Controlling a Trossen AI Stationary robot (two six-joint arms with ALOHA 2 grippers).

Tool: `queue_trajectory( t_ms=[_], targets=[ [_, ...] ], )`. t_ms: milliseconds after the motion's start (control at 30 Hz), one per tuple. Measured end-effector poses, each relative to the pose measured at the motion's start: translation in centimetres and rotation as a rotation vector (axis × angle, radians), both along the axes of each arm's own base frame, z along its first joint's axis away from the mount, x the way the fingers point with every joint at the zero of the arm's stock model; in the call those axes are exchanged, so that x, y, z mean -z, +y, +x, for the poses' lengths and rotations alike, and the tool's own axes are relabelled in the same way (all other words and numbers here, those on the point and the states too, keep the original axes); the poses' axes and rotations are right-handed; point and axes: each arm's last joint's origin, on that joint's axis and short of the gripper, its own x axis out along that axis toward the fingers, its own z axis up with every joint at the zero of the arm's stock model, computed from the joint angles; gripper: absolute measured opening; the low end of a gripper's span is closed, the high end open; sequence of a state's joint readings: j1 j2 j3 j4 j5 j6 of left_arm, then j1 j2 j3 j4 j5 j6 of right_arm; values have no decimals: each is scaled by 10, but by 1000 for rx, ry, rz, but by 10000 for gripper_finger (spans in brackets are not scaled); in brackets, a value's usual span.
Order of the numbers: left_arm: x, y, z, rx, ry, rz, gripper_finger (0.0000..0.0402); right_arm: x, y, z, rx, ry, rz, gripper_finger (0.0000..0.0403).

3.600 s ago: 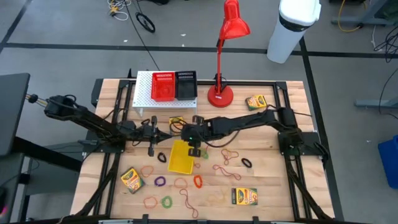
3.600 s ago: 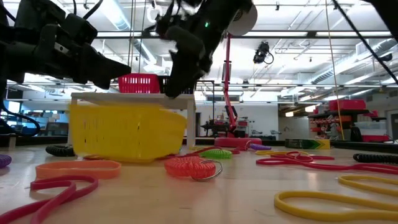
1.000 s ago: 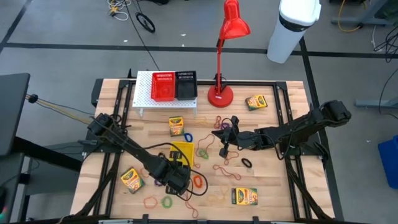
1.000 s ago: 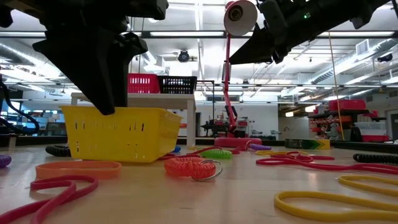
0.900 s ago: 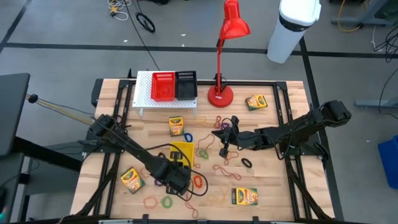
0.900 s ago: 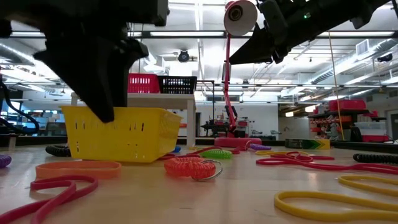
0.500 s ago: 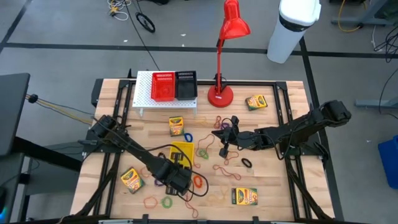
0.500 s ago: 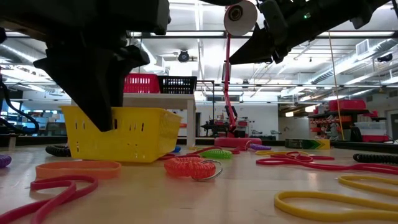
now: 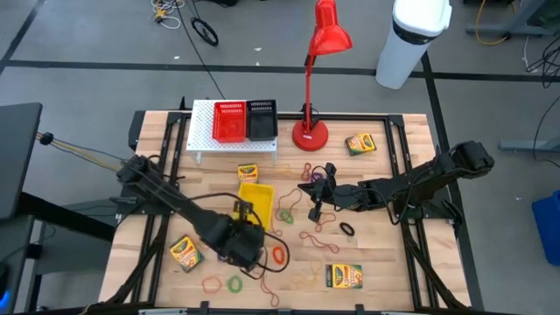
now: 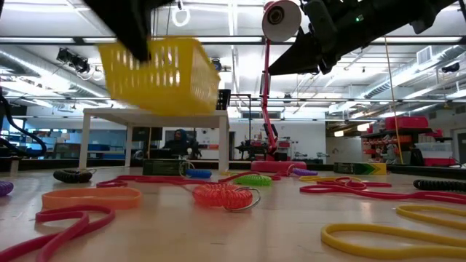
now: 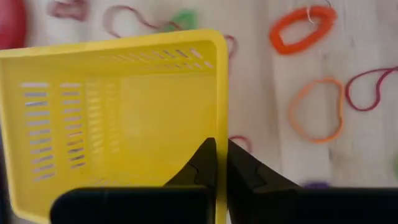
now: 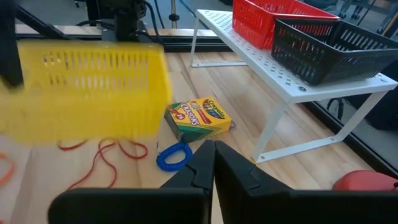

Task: Pick & Place Office Desk Supplies
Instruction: Put the yellow bin on the shelf

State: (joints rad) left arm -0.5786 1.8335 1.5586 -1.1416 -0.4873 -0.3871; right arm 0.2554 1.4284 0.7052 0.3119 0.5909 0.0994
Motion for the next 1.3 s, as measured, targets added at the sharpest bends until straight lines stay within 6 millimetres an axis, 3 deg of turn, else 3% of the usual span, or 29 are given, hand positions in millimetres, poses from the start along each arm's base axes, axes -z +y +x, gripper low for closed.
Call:
queue_trajectory(
  t_ms=[267, 400, 667, 833, 1033, 1300],
  targets=[
    [-75, 8, -37, -102, -72, 168, 15, 0, 0, 0, 0, 0, 0, 21],
    [-97, 19, -50, -117, -131, 142, 13, 0, 0, 0, 0, 0, 0, 21],
    [-131, 59, -79, -175, -247, 116, 13, 0, 1, 0, -22, 5, 9, 21],
    [-128, 89, -107, -232, -252, 115, 13, 0, 1, 0, -21, 2, 9, 21],
    [-97, 121, -140, -327, -155, 66, 13, 0, 1, 0, -23, 3, 10, 21],
    [-65, 141, -164, -366, -66, 86, 13, 0, 1, 0, -23, 2, 10, 21]
  ],
)
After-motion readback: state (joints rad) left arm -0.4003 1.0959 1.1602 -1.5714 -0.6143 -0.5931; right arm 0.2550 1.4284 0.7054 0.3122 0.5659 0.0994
